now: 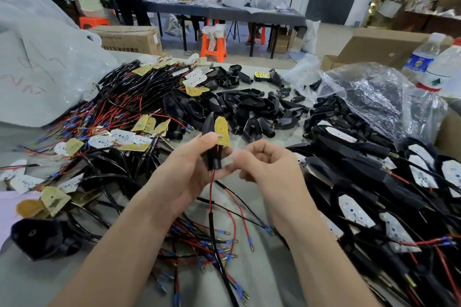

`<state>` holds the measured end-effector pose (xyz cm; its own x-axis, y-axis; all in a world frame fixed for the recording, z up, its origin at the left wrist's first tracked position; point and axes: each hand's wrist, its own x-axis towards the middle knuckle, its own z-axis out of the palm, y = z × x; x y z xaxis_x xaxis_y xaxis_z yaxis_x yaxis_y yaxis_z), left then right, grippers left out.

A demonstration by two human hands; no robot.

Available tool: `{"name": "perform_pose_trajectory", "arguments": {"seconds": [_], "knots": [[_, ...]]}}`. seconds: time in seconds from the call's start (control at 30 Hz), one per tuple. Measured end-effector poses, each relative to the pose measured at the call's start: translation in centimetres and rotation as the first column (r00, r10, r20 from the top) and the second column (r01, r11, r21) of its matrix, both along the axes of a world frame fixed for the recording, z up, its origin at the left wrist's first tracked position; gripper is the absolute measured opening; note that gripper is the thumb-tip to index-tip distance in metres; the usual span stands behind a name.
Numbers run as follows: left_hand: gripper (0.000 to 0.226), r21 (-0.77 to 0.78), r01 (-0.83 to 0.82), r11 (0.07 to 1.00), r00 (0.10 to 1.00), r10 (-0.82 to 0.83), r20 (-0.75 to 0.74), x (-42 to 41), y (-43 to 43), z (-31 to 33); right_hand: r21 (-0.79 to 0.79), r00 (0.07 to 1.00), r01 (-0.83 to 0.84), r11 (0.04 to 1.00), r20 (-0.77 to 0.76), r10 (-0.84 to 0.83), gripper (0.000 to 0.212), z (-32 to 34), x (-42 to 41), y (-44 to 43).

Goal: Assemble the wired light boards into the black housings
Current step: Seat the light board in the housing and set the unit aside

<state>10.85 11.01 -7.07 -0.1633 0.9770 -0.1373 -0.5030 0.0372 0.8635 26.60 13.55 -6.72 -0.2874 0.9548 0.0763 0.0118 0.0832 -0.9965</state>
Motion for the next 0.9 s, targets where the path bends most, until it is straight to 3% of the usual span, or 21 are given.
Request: {"name": "perform_pose_trajectory", "arguments": {"seconds": [0.1,0.2,0.27,0.37,0.5,0.73,0.9], "knots": [[0.041,0.012,-0.003,1.000,1.000,0.003,0.022,0.3,0.1,-0.1,0.176,0.935,0.053,0.983,0.337,-0.111,0.031,-0.3,-0.6,-0.8],[0.057,-0.008,0.042,0.999,0.998,-0.041,0.041,0.2,0.2,-0.4,0.091,0.889,-0.049,0.995,0.457,0.002,0.036,-0.9,-1.8,-2.0],[0.064,-0.003,0.061,0.998,0.998,-0.061,0.024,0.0,0.4,-0.6,0.088,0.883,-0.059,0.994,0.469,0.011,0.029,-1.4,-2.4,-2.3],[0.048,0.067,-0.003,0.998,1.000,0.002,0.015,-0.6,0.8,-1.0,0.158,0.893,-0.025,0.987,0.447,-0.049,0.017,-1.4,-2.5,-2.3],[0.049,0.149,0.040,0.988,0.998,-0.048,0.049,-1.4,0.8,-1.2,0.193,0.884,0.054,0.980,0.447,-0.137,0.007,-1.3,-2.4,-2.2],[0.056,0.123,0.069,0.990,0.995,-0.077,0.059,-1.1,0.6,-1.2,0.275,0.865,0.129,0.953,0.438,-0.244,0.017,-1.2,-2.9,-2.8],[0.054,0.122,0.072,0.990,0.996,-0.077,0.036,-1.2,0.6,-1.2,0.098,0.937,0.170,0.981,0.292,-0.191,0.013,-0.9,-2.6,-2.5]]}}
